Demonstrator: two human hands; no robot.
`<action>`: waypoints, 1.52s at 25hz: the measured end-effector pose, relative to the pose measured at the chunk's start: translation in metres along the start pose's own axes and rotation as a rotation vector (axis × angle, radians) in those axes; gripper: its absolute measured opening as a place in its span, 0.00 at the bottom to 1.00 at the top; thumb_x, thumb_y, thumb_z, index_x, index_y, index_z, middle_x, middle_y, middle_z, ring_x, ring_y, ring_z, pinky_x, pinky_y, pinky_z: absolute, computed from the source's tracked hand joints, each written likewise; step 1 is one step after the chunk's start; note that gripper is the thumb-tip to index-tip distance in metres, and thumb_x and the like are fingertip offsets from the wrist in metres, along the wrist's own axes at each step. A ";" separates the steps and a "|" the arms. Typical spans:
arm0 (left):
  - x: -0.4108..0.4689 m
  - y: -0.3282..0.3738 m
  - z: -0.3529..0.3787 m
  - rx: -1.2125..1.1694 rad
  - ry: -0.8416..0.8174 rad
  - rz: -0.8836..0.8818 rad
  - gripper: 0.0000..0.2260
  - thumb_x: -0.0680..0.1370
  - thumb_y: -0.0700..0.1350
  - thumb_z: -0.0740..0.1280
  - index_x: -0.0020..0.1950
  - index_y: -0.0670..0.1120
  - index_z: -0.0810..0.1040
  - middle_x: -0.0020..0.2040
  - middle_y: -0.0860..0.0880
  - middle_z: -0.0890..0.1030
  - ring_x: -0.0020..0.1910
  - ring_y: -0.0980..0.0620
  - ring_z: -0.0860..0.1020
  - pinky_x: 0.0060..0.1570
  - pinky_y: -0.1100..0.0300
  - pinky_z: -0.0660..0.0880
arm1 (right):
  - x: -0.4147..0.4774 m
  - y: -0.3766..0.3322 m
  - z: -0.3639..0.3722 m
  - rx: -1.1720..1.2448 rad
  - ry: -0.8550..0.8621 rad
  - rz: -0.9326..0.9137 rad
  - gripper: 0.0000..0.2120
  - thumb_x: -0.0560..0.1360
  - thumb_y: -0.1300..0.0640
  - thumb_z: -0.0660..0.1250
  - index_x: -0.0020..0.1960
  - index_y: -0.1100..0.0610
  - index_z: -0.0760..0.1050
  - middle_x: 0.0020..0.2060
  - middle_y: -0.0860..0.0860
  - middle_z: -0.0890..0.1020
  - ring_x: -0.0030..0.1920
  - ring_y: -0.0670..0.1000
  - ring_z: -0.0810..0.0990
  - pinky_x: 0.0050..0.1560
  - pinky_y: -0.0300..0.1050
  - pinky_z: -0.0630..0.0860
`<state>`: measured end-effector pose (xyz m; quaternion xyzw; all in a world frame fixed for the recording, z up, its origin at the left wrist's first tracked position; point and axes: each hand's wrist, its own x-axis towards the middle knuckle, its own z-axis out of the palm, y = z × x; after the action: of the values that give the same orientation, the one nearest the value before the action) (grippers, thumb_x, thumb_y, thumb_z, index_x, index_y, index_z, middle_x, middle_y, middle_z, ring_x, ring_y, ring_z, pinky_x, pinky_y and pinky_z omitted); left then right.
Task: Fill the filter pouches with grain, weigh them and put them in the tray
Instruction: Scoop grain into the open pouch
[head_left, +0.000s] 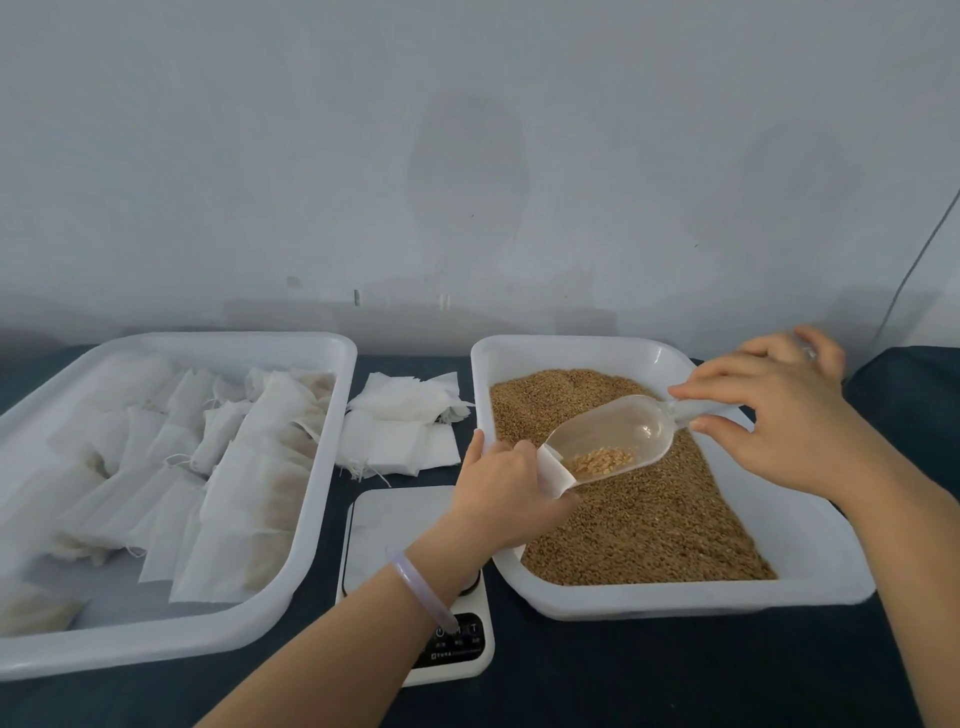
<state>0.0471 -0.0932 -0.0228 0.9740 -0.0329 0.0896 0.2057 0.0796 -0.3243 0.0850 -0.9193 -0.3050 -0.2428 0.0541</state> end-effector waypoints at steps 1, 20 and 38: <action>0.000 0.000 0.000 0.003 0.002 0.001 0.23 0.74 0.64 0.61 0.56 0.45 0.71 0.45 0.50 0.73 0.56 0.49 0.73 0.73 0.50 0.44 | 0.000 0.000 -0.001 0.000 -0.006 0.003 0.13 0.67 0.57 0.75 0.50 0.45 0.82 0.46 0.41 0.81 0.54 0.54 0.72 0.65 0.53 0.47; -0.002 -0.005 -0.012 -0.423 -0.009 -0.016 0.15 0.81 0.53 0.60 0.46 0.41 0.71 0.36 0.48 0.73 0.39 0.54 0.71 0.69 0.49 0.57 | -0.047 0.027 0.075 0.278 -0.438 0.514 0.14 0.74 0.46 0.67 0.60 0.39 0.74 0.59 0.40 0.78 0.62 0.48 0.73 0.69 0.60 0.62; -0.053 -0.082 -0.108 -0.441 -0.072 -0.020 0.19 0.70 0.53 0.74 0.57 0.58 0.70 0.51 0.65 0.72 0.51 0.72 0.72 0.47 0.76 0.67 | 0.051 -0.167 0.085 0.794 -0.352 0.036 0.08 0.70 0.54 0.72 0.42 0.58 0.78 0.36 0.52 0.80 0.36 0.51 0.77 0.34 0.41 0.72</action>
<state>-0.0142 0.0268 0.0326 0.9082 -0.0493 0.0433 0.4133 0.0523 -0.1414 0.0268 -0.8598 -0.3632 0.0548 0.3548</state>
